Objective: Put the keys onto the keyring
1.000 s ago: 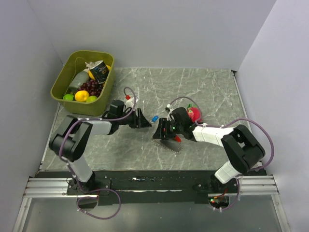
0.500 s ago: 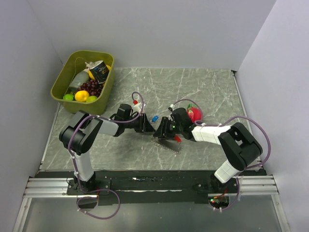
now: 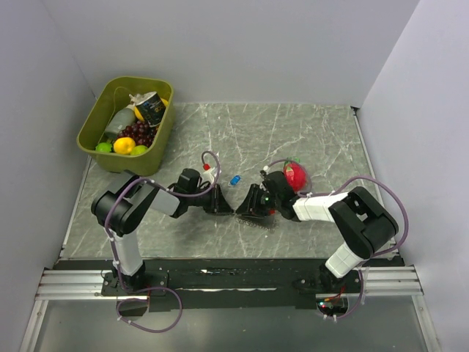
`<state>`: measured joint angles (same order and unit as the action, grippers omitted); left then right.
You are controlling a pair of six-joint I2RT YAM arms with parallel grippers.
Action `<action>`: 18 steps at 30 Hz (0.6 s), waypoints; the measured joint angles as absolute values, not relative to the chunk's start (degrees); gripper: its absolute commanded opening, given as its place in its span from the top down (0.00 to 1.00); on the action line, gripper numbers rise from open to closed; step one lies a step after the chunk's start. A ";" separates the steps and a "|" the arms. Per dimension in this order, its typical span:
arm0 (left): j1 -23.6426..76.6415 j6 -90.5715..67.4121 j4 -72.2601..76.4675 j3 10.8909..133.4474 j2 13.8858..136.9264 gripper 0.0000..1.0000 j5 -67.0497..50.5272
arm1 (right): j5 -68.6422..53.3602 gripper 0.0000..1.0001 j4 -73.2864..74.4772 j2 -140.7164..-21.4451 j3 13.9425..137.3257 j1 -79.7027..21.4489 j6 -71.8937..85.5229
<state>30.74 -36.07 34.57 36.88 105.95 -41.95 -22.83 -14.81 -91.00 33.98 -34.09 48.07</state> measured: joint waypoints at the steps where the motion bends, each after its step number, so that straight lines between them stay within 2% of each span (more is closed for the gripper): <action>1: 30.79 -36.27 35.05 36.40 105.95 0.86 -42.06 | -22.65 0.60 -15.31 -91.00 33.69 -34.06 48.38; 3: 30.83 -36.53 35.79 35.51 105.91 0.88 -42.22 | -22.50 0.65 -16.29 -91.02 33.30 -34.04 48.88; 18: 33.95 -34.63 33.52 33.95 102.63 0.93 -40.18 | -21.39 0.69 -21.37 -93.41 32.86 -33.87 51.18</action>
